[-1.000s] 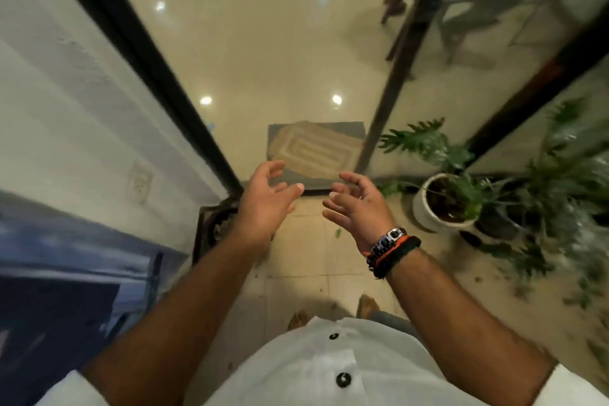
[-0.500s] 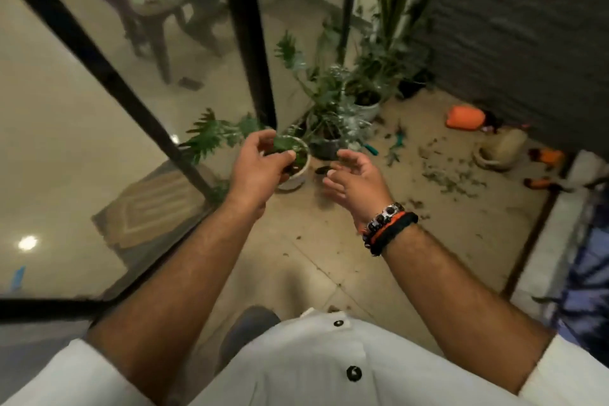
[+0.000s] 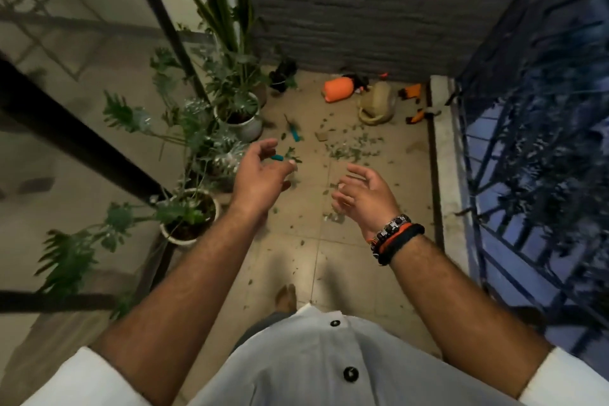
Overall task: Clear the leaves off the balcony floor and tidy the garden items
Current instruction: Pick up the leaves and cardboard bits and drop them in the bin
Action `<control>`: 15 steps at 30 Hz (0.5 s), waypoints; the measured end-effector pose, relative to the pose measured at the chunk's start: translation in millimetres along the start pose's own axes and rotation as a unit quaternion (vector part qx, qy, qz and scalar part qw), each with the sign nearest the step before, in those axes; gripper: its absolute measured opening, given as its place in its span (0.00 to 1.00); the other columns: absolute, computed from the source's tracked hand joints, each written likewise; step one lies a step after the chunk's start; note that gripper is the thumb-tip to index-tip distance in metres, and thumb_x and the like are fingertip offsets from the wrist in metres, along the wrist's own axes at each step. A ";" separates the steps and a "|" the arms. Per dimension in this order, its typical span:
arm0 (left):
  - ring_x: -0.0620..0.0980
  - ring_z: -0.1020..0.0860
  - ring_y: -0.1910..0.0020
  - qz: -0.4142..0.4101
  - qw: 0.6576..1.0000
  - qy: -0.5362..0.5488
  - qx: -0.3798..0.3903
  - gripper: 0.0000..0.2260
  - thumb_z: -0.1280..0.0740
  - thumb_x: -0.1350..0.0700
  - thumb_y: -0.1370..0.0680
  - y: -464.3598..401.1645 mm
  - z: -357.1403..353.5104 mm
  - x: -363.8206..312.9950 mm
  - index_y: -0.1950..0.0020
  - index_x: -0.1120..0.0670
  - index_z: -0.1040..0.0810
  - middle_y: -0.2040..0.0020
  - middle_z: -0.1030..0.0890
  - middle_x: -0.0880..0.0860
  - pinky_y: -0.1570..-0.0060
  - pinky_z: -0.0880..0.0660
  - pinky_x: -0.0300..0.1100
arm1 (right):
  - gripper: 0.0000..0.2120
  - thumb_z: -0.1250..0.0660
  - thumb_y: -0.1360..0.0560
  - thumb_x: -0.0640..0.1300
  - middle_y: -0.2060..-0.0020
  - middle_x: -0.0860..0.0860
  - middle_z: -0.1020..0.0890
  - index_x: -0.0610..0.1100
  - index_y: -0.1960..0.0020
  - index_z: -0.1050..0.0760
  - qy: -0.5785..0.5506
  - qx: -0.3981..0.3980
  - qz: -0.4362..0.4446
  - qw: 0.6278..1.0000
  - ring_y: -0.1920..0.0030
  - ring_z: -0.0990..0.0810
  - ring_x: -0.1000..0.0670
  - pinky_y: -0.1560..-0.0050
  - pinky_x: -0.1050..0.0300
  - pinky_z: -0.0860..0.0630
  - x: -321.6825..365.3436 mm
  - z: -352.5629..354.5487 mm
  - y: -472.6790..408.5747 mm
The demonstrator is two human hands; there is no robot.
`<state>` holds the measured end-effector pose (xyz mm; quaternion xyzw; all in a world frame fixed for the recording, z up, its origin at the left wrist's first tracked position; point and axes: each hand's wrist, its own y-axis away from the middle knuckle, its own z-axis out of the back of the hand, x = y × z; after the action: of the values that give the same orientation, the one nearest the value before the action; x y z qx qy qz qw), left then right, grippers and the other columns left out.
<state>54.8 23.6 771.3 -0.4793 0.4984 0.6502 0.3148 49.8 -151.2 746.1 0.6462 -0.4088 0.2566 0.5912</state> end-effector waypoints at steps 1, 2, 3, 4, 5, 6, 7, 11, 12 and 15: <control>0.52 0.20 0.44 0.003 1.000 -0.009 0.013 0.19 0.28 0.61 0.25 -11.4 -4.6 -3.0 0.35 0.50 0.26 0.37 0.25 0.51 0.46 0.19 0.54 | 0.18 0.37 0.24 0.32 0.39 0.46 0.24 0.48 0.39 0.28 -0.010 -0.014 -0.003 1.000 0.45 0.20 0.43 0.45 0.50 0.20 3.5 4.9 -7.6; 0.52 0.20 0.45 0.006 1.000 -0.017 0.022 0.20 0.28 0.62 0.25 -19.8 -7.9 -5.5 0.35 0.50 0.26 0.37 0.25 0.52 0.46 0.19 0.54 | 0.19 0.38 0.24 0.32 0.39 0.45 0.25 0.47 0.36 0.29 -0.017 -0.025 -0.006 1.000 0.44 0.20 0.43 0.43 0.48 0.21 6.1 9.1 -13.4; 0.52 0.20 0.45 0.010 0.999 -0.025 0.033 0.20 0.28 0.62 0.25 -30.3 -12.1 -8.7 0.35 0.50 0.26 0.37 0.25 0.53 0.46 0.19 0.54 | 0.20 0.38 0.24 0.31 0.39 0.45 0.25 0.46 0.35 0.30 -0.026 -0.037 -0.009 0.999 0.43 0.20 0.42 0.42 0.47 0.21 9.9 13.3 -20.3; 0.52 0.21 0.44 0.013 0.998 -0.031 0.046 0.20 0.28 0.62 0.24 -39.8 -16.0 -11.9 0.34 0.51 0.26 0.36 0.26 0.53 0.46 0.19 0.53 | 0.20 0.38 0.24 0.31 0.39 0.45 0.24 0.46 0.35 0.30 -0.036 -0.050 -0.010 0.998 0.43 0.20 0.42 0.41 0.46 0.22 13.7 17.1 -26.7; 0.51 0.21 0.44 0.013 0.997 -0.038 0.059 0.20 0.29 0.62 0.24 -49.5 -20.3 -15.0 0.34 0.51 0.26 0.36 0.26 0.53 0.46 0.19 0.52 | 0.20 0.38 0.24 0.31 0.39 0.45 0.24 0.46 0.35 0.30 -0.048 -0.062 -0.010 0.997 0.43 0.20 0.42 0.41 0.46 0.22 17.2 20.3 -34.0; 0.50 0.22 0.44 0.010 0.996 -0.049 0.074 0.20 0.29 0.61 0.24 -58.8 -24.7 -17.9 0.33 0.51 0.26 0.35 0.27 0.52 0.45 0.19 0.52 | 0.19 0.38 0.24 0.31 0.39 0.45 0.25 0.46 0.36 0.30 -0.061 -0.073 -0.011 0.995 0.43 0.20 0.42 0.41 0.46 0.22 20.2 23.2 -41.7; 0.49 0.22 0.44 0.009 0.995 -0.058 0.085 0.20 0.29 0.61 0.24 -67.1 -28.6 -20.1 0.33 0.51 0.26 0.35 0.27 0.51 0.45 0.20 0.51 | 0.19 0.38 0.24 0.31 0.39 0.45 0.25 0.46 0.36 0.29 -0.071 -0.082 -0.011 0.994 0.44 0.20 0.43 0.42 0.46 0.22 23.1 25.7 -48.0; 0.48 0.21 0.45 0.017 0.991 -0.071 0.108 0.19 0.30 0.62 0.24 -105.1 -52.9 -25.7 0.34 0.51 0.26 0.34 0.27 0.50 0.46 0.19 0.51 | 0.18 0.38 0.24 0.30 0.40 0.44 0.25 0.46 0.38 0.29 -0.107 -0.118 -0.010 0.987 0.50 0.19 0.44 0.45 0.48 0.21 35.5 37.7 -80.7; 0.48 0.21 0.45 0.015 0.991 -0.072 0.109 0.19 0.30 0.63 0.24 -112.1 -59.5 -25.4 0.34 0.51 0.26 0.34 0.27 0.50 0.47 0.19 0.51 | 0.18 0.38 0.24 0.30 0.40 0.44 0.25 0.46 0.38 0.29 -0.108 -0.123 -0.010 0.986 0.50 0.20 0.45 0.47 0.48 0.21 38.3 41.4 -88.7; 0.47 0.21 0.48 0.015 0.991 -0.079 0.110 0.19 0.30 0.64 0.23 -136.4 -87.7 -24.7 0.34 0.52 0.26 0.35 0.27 0.51 0.49 0.19 0.49 | 0.17 0.38 0.23 0.31 0.39 0.43 0.25 0.46 0.38 0.29 -0.103 -0.130 -0.018 0.986 0.49 0.20 0.44 0.47 0.49 0.21 50.0 58.1 -117.5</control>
<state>211.4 -16.4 743.4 -0.3808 0.5478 0.6319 0.3944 165.4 -222.9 711.9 0.5946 -0.4856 0.1224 0.6290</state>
